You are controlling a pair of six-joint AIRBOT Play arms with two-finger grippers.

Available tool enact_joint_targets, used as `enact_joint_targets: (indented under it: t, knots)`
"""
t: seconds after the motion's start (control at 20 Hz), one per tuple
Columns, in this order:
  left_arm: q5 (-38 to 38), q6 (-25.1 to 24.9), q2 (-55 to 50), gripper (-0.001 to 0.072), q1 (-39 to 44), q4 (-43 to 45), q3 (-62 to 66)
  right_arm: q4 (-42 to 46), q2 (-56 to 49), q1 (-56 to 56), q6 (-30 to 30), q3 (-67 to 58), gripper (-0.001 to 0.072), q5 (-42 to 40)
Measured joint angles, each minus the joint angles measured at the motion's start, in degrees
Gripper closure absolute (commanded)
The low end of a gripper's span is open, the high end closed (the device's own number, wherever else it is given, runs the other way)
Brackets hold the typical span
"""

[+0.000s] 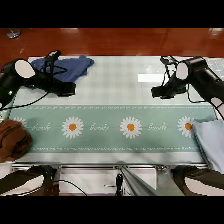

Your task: Fold the shirts.

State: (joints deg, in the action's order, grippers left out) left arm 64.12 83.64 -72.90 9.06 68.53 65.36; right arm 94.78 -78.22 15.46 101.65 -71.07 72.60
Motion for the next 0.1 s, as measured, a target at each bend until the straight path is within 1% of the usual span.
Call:
enact_joint_targets:
  t: [0.1]
  knots:
    - [0.0, 0.0, 0.0, 0.069, 0.0, 0.0, 0.0, 0.2, -0.1, 0.0, 0.0, 0.0, 0.0684, 0.0]
